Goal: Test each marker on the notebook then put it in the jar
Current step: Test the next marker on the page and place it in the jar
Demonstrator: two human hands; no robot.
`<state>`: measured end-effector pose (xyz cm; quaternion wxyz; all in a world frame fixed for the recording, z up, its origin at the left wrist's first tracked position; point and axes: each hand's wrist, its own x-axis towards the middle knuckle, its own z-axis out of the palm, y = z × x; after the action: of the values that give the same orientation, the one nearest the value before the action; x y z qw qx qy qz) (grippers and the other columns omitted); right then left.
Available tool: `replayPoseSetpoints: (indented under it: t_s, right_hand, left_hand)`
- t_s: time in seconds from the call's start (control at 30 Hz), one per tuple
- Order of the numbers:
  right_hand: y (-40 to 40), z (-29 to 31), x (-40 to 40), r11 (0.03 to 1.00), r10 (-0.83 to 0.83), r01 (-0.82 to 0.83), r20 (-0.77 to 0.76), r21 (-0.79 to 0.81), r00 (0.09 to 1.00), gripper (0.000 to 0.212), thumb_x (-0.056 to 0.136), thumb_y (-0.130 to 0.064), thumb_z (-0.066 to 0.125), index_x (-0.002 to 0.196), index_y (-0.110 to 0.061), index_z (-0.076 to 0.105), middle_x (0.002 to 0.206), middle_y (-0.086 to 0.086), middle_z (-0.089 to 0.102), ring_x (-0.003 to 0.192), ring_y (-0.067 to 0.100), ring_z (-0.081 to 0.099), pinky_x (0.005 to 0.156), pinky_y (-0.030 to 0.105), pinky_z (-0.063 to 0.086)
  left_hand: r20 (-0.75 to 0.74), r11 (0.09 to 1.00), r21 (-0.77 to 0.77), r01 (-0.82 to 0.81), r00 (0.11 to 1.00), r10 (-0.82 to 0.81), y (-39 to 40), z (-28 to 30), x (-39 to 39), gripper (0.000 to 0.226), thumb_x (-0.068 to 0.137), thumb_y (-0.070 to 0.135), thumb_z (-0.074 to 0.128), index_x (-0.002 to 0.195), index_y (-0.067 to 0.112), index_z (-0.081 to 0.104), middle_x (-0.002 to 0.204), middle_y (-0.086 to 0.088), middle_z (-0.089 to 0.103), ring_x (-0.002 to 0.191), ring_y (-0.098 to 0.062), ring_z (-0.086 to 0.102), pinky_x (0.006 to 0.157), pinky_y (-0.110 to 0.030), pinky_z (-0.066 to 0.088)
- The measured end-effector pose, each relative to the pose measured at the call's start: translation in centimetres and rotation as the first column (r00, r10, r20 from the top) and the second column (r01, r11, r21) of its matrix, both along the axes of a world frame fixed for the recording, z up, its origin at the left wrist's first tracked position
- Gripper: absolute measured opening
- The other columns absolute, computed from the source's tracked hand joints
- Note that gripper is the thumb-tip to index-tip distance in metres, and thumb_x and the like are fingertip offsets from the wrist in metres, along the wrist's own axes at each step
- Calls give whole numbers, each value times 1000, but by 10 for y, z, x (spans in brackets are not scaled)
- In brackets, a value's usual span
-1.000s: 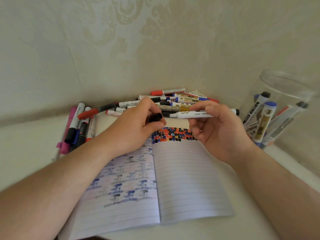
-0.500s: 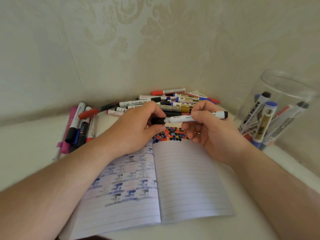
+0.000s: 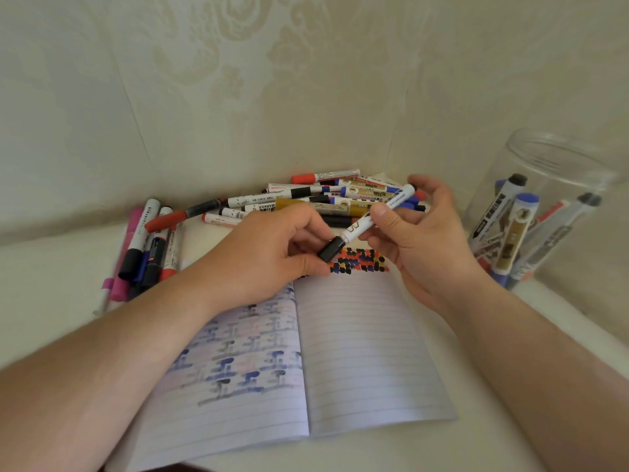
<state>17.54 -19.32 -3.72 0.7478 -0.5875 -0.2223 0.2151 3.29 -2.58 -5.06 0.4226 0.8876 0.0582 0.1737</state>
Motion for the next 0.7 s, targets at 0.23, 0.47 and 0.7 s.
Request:
replayPoseSetpoints:
  t_s: [0.23, 0.47, 0.7]
  right_hand:
    - [8, -5, -7, 998, 23, -15, 145, -56, 989, 54, 94, -1, 73, 131, -25, 40, 87, 12, 72, 78, 26, 78, 68, 35, 63]
    - [16, -7, -9, 994, 18, 0, 166, -107, 986, 55, 93, 0, 75, 130, -27, 43, 93, 21, 70, 76, 28, 77, 67, 35, 62]
    - [8, -4, -21, 989, 6, 45, 344, -139, 939, 61, 97, -7, 71, 137, -43, 42, 92, 12, 71, 77, 31, 76, 73, 51, 65]
  left_hand:
    - [-87, 996, 90, 3, 996, 5, -3, -1, 1, 32, 76, 20, 91, 88, 33, 64, 88, 19, 77, 84, 2, 72, 81, -23, 56]
    - [-75, 996, 88, -22, 997, 28, -1, -6, 0, 32, 79, 12, 88, 86, 31, 64, 90, 15, 78, 87, 1, 73, 87, -34, 59]
    - [-36, 975, 215, -52, 997, 61, -3, -9, 3, 34, 68, 35, 95, 82, 33, 64, 81, 21, 72, 77, 2, 65, 66, -14, 47]
